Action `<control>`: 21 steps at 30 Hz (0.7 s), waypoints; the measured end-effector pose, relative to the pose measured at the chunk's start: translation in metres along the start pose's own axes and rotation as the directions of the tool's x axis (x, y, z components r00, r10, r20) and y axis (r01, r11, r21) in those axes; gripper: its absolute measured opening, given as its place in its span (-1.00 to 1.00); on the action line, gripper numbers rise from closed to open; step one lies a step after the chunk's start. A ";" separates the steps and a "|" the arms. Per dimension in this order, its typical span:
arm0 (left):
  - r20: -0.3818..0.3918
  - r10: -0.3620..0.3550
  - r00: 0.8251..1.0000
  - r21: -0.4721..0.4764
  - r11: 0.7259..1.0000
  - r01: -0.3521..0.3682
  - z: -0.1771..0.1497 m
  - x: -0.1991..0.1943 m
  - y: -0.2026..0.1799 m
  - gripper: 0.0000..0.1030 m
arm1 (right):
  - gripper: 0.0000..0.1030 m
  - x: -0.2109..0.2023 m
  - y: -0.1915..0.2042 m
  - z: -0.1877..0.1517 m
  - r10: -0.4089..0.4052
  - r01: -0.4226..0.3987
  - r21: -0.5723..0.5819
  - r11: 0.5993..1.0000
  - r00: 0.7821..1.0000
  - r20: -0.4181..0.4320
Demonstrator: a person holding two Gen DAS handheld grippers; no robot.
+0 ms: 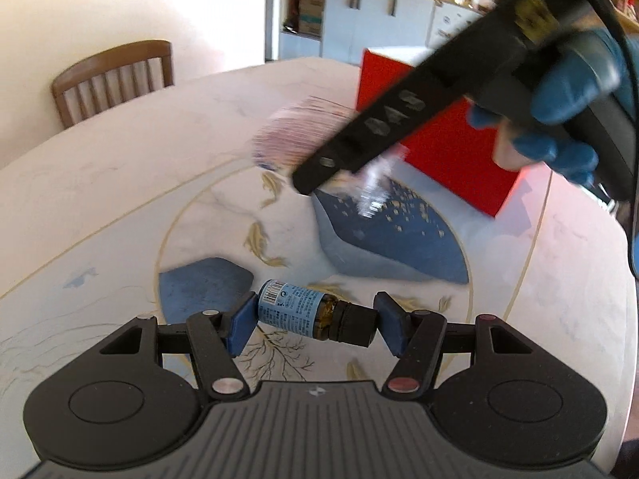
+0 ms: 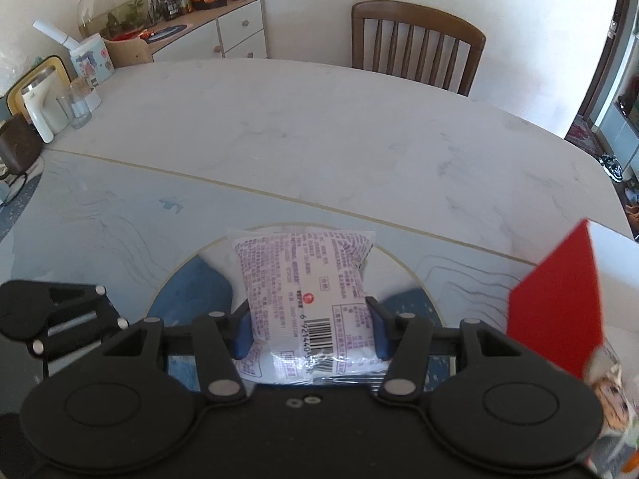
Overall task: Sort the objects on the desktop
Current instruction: 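Carry the bottle and bread bag over the red box with both tools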
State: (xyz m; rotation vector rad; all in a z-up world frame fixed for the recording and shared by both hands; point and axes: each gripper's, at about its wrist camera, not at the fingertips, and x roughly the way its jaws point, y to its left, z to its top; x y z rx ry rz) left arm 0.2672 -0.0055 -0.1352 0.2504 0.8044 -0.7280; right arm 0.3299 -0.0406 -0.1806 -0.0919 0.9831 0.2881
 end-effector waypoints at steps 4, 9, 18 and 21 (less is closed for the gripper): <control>0.030 0.033 0.999 -0.047 0.998 -0.032 0.010 -0.018 0.001 0.22 | 0.04 -0.021 -0.004 -0.006 0.000 0.000 0.016 1.000 1.000 0.023; 0.058 0.073 0.996 -0.076 0.995 -0.069 0.027 -0.036 -0.008 0.22 | 0.04 -0.049 -0.013 -0.013 -0.006 0.003 0.042 0.999 0.998 0.063; 0.122 0.093 0.988 -0.073 0.994 -0.084 0.064 -0.057 -0.039 0.22 | 0.04 -0.097 -0.040 -0.027 -0.020 0.008 0.083 0.997 0.990 0.141; 0.138 0.087 0.987 -0.076 0.994 -0.077 0.076 -0.058 -0.049 0.22 | 0.04 -0.112 -0.051 -0.031 -0.028 0.013 0.092 0.996 0.986 0.162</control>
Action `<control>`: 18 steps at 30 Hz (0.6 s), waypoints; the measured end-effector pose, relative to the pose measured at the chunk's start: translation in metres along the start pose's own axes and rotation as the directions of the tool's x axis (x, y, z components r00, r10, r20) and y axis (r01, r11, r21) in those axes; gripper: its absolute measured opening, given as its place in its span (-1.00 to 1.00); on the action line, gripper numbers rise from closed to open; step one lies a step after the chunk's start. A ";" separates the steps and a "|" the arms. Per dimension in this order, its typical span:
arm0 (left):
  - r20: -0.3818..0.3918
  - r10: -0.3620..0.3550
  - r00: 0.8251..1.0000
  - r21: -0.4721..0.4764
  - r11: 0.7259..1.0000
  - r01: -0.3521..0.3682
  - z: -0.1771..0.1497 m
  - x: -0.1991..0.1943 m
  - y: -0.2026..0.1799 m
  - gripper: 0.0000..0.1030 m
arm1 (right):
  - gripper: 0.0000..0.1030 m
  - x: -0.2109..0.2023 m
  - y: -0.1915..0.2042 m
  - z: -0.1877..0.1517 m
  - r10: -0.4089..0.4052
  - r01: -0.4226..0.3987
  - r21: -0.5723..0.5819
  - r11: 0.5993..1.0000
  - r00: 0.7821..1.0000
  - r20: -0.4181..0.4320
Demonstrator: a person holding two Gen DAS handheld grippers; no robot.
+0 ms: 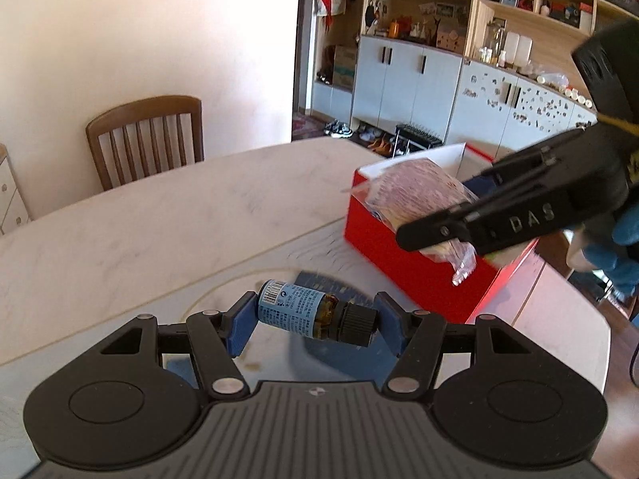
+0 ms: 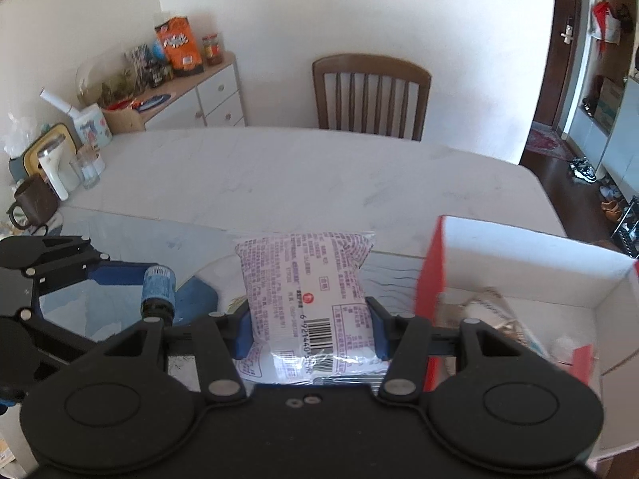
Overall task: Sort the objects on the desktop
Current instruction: 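Carry the bottle and bread bag over the red box with both tools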
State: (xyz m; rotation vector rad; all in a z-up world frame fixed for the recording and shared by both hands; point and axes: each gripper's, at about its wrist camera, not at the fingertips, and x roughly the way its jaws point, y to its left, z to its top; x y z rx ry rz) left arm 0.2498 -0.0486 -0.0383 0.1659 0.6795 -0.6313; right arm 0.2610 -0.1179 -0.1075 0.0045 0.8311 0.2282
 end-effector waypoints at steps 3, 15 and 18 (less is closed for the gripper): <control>0.012 -0.002 1.000 0.005 1.000 0.002 0.009 0.001 -0.013 0.22 | 0.04 -0.013 -0.012 -0.003 -0.010 0.010 0.008 1.000 1.000 0.017; 0.047 -0.024 0.999 0.072 0.997 0.021 0.042 0.020 -0.071 0.22 | 0.04 -0.049 -0.074 -0.027 -0.061 0.058 0.056 0.997 0.997 0.041; 0.051 -0.031 0.998 0.080 0.996 0.027 0.048 0.027 -0.085 0.22 | 0.04 -0.055 -0.089 -0.032 -0.074 0.071 0.068 0.995 0.996 0.042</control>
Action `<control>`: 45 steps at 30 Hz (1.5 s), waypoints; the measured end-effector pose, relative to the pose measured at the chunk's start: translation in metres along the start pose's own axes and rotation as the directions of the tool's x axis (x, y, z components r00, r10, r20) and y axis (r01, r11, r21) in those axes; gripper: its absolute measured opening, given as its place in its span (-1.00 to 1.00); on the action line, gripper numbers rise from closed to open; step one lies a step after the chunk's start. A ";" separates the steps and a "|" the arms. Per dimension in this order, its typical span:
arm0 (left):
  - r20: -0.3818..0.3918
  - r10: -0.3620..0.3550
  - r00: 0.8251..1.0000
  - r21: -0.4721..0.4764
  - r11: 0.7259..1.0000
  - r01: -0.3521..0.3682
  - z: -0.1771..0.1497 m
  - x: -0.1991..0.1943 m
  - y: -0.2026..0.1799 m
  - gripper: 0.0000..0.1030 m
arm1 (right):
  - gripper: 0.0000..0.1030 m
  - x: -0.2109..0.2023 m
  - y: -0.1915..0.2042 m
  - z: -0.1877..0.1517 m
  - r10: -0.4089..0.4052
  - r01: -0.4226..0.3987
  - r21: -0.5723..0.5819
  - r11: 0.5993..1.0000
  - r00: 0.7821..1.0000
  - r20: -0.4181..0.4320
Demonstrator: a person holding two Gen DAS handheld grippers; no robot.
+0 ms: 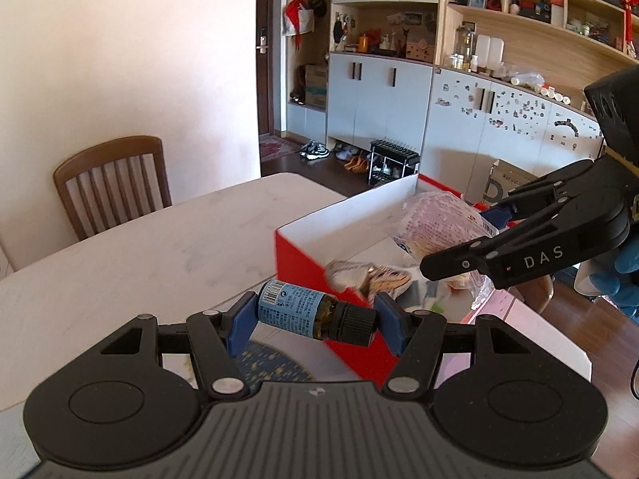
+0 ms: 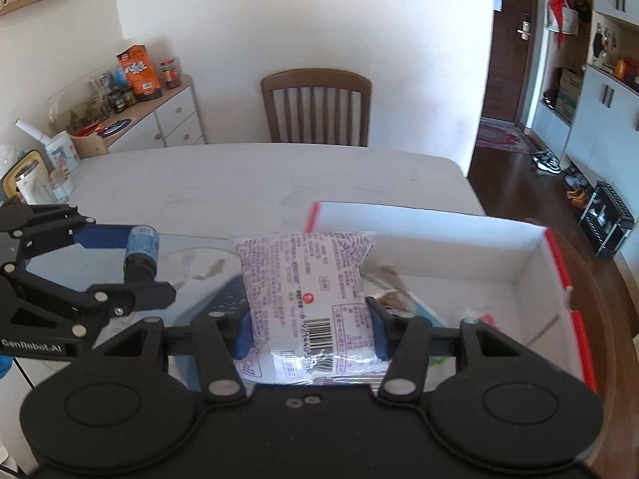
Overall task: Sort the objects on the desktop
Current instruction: 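Carry the bottle and bread bag over the red box with both tools, then lower the bottle and bread bag into the box and open both tools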
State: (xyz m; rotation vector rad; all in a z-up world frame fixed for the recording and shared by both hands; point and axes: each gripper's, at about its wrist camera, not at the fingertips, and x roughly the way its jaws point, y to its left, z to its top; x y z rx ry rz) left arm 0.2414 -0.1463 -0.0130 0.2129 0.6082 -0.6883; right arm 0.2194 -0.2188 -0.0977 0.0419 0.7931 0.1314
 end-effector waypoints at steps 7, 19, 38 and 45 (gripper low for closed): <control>-0.008 -0.019 1.000 0.034 0.999 0.019 0.012 0.022 -0.029 0.22 | 0.04 -0.010 -0.036 -0.008 -0.030 0.030 0.017 0.999 1.000 0.004; -0.071 -0.061 0.996 0.092 0.993 0.067 0.022 0.068 -0.069 0.22 | 0.04 -0.011 -0.098 -0.017 -0.115 0.115 0.048 0.992 0.993 -0.016; -0.185 -0.045 0.982 0.140 0.988 0.071 0.043 0.153 -0.093 0.22 | 0.05 0.066 -0.131 0.003 -0.153 0.155 0.015 0.988 0.983 -0.098; -0.248 -0.037 0.968 0.117 0.991 0.067 0.053 0.183 -0.084 0.22 | 0.05 0.098 -0.137 0.016 -0.139 0.139 -0.012 0.990 0.979 -0.146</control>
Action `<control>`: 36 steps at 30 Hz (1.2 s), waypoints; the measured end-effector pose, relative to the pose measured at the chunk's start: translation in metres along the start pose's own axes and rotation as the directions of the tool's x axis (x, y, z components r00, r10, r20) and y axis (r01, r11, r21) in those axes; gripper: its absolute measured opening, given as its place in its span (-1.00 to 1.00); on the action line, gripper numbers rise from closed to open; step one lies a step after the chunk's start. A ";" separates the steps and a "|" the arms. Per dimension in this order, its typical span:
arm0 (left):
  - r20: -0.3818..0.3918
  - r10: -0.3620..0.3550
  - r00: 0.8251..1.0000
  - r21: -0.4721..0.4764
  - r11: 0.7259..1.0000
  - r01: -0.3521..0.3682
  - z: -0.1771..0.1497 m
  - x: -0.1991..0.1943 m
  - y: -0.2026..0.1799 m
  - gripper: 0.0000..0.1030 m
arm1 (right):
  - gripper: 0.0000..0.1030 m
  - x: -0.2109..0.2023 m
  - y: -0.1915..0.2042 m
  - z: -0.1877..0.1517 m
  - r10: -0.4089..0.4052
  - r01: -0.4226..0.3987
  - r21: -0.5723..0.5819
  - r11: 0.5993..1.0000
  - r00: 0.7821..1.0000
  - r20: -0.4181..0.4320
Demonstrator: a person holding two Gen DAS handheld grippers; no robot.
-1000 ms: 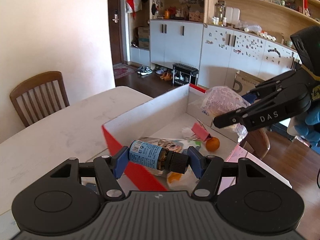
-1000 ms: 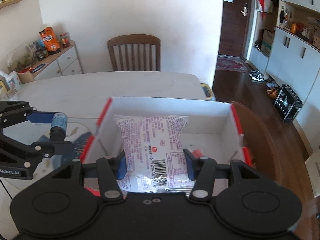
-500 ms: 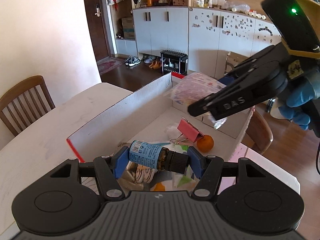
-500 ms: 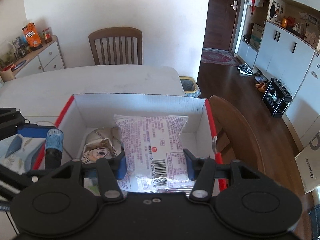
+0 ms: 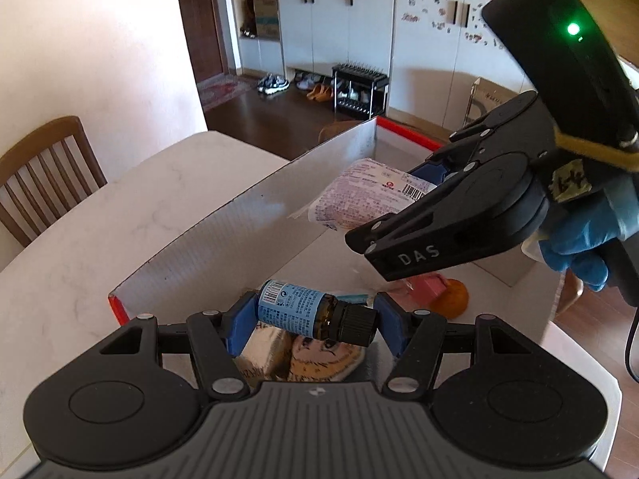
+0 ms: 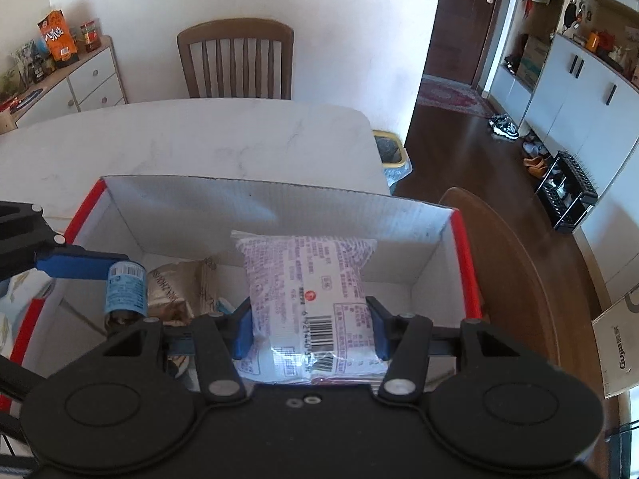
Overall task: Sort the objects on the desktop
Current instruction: 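Lower the bottle and bread bag into the box and open both tools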
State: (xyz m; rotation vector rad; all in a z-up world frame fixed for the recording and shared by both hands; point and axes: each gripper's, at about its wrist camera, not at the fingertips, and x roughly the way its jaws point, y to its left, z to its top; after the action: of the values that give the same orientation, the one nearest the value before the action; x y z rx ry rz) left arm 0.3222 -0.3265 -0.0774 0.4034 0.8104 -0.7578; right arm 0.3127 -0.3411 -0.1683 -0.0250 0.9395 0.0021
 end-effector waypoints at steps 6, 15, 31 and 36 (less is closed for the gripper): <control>-0.055 -0.005 0.998 -0.024 1.000 0.003 0.006 0.017 0.009 0.22 | 0.06 0.026 -0.003 0.004 0.009 -0.008 0.003 1.000 0.997 -0.070; -0.131 -0.022 0.991 -0.036 0.999 0.017 0.007 0.036 0.014 0.22 | 0.10 0.041 -0.007 -0.006 0.048 -0.042 0.046 0.998 0.991 -0.126; -0.089 -0.053 0.995 -0.072 0.996 0.046 -0.001 0.022 0.023 0.32 | 0.44 0.015 -0.018 -0.014 0.041 -0.037 0.051 0.998 0.995 -0.092; -0.066 -0.064 0.996 -0.085 0.995 0.059 -0.007 0.008 0.024 0.32 | 0.45 -0.006 -0.022 -0.013 0.054 -0.051 0.049 0.997 0.997 -0.057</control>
State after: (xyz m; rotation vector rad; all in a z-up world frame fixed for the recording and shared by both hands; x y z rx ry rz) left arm 0.3397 -0.3098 -0.0873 0.3325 0.9191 -0.7681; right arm 0.2988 -0.3634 -0.1708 0.0439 0.9982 0.0277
